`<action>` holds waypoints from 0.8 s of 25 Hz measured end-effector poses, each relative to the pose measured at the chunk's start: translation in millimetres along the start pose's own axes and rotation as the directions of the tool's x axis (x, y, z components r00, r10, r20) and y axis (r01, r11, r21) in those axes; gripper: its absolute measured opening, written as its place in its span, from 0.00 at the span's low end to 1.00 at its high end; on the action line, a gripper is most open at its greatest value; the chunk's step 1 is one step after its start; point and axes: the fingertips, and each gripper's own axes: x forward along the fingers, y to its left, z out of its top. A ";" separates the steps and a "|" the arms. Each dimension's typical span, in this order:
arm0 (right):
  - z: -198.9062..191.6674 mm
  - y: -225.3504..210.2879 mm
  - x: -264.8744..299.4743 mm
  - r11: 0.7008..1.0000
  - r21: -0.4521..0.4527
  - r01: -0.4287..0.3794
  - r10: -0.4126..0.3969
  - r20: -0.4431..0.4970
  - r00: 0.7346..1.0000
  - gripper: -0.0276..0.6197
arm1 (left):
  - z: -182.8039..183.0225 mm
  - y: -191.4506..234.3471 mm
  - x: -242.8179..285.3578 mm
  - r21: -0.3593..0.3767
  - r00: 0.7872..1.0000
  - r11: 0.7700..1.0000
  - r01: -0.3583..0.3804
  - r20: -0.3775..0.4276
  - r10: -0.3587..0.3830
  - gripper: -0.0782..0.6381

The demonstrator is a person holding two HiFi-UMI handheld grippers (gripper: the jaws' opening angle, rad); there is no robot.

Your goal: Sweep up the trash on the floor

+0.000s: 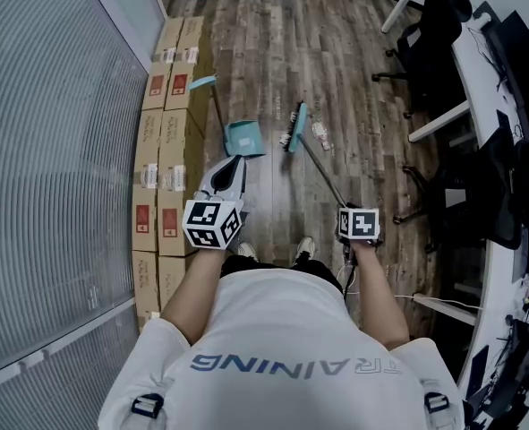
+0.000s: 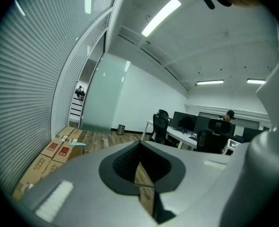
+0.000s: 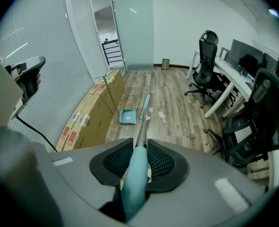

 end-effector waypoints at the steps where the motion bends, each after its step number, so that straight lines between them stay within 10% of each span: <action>1: 0.6 4.2 0.5 1.000 0.003 0.002 -0.002 0.000 1.000 0.21 | -0.1 5.4 -1.2 -0.001 1.000 1.000 0.003 -0.001 -0.003 0.11; 20: 74.1 30.8 62.1 0.999 0.016 -0.050 0.051 -0.058 0.997 0.21 | -2.1 93.5 61.1 -0.034 0.997 0.999 -0.033 -0.070 0.030 0.11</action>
